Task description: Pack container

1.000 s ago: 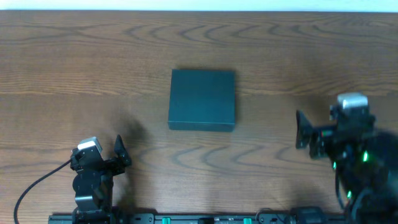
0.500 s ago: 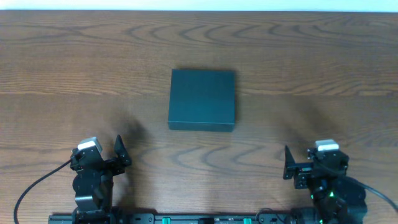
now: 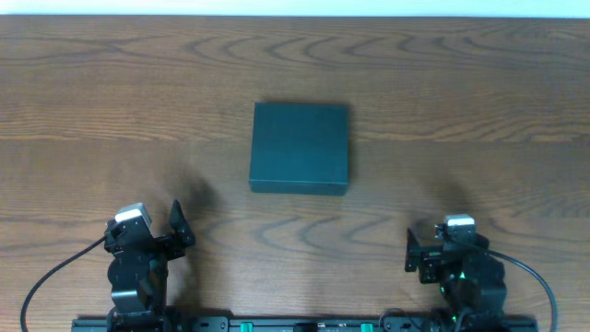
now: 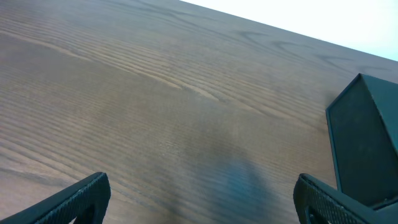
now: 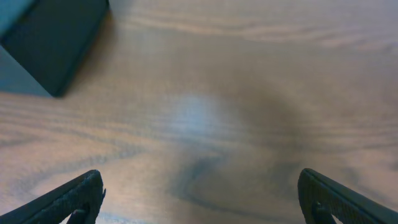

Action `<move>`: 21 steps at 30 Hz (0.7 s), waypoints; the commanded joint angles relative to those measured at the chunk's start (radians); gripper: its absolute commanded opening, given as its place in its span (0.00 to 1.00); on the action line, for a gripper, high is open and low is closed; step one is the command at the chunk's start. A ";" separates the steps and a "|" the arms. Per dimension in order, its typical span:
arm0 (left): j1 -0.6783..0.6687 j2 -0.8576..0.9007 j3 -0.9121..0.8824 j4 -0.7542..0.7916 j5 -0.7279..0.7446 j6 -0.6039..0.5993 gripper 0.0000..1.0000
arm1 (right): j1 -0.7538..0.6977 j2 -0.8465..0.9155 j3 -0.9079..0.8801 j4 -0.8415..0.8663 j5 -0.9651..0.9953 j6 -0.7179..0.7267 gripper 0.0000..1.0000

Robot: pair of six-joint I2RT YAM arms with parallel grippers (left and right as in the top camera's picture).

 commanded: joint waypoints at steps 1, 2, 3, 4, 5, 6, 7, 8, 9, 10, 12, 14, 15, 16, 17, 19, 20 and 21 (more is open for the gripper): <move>0.004 -0.006 -0.019 -0.001 -0.020 0.000 0.95 | -0.001 -0.010 -0.035 0.006 0.003 0.027 0.99; 0.004 -0.006 -0.019 -0.001 -0.020 0.000 0.95 | -0.001 -0.010 -0.034 0.013 0.003 0.027 0.99; 0.004 -0.006 -0.019 -0.001 -0.020 0.000 0.95 | -0.001 -0.010 -0.035 0.014 0.003 0.027 0.99; 0.004 -0.006 -0.019 -0.001 -0.020 0.000 0.95 | -0.001 -0.009 -0.035 0.014 0.003 0.027 0.99; 0.004 -0.006 -0.019 -0.001 -0.020 0.000 0.95 | -0.001 -0.009 -0.035 0.014 0.003 0.027 0.99; 0.004 -0.006 -0.019 -0.001 -0.020 0.000 0.95 | -0.001 -0.009 -0.035 0.014 0.003 0.027 0.99; 0.004 -0.006 -0.019 -0.001 -0.020 0.000 0.95 | -0.001 -0.009 -0.035 0.014 0.003 0.027 0.99; 0.004 -0.006 -0.019 -0.001 -0.020 0.000 0.95 | -0.001 -0.009 -0.035 0.014 0.003 0.027 0.99; 0.004 -0.006 -0.019 -0.001 -0.020 0.000 0.95 | -0.001 -0.009 -0.035 0.014 0.003 0.027 0.99; 0.004 -0.006 -0.019 -0.001 -0.020 0.000 0.95 | -0.001 -0.009 -0.035 0.014 0.003 0.027 0.99; 0.004 -0.006 -0.019 -0.001 -0.020 0.000 0.95 | -0.001 -0.009 -0.035 0.014 0.003 0.027 0.99; 0.004 -0.006 -0.019 -0.001 -0.020 0.000 0.95 | -0.001 -0.009 -0.035 0.014 0.003 0.027 0.99; 0.004 -0.006 -0.019 -0.001 -0.020 0.000 0.95 | -0.001 -0.009 -0.035 0.014 0.003 0.027 0.99; 0.004 -0.006 -0.019 -0.001 -0.020 0.000 0.95 | -0.001 -0.009 -0.035 0.014 0.003 0.027 0.99; 0.004 -0.006 -0.019 -0.001 -0.020 0.000 0.95 | -0.001 -0.009 -0.035 0.014 0.003 0.027 0.99; 0.004 -0.006 -0.019 -0.001 -0.020 0.000 0.95 | -0.001 -0.009 -0.035 0.014 0.003 0.027 0.99; 0.004 -0.006 -0.019 -0.001 -0.020 0.000 0.95 | -0.001 -0.009 -0.035 0.014 0.003 0.027 0.99; 0.004 -0.006 -0.019 -0.001 -0.020 0.000 0.95 | -0.001 -0.009 -0.035 0.014 0.003 0.027 0.99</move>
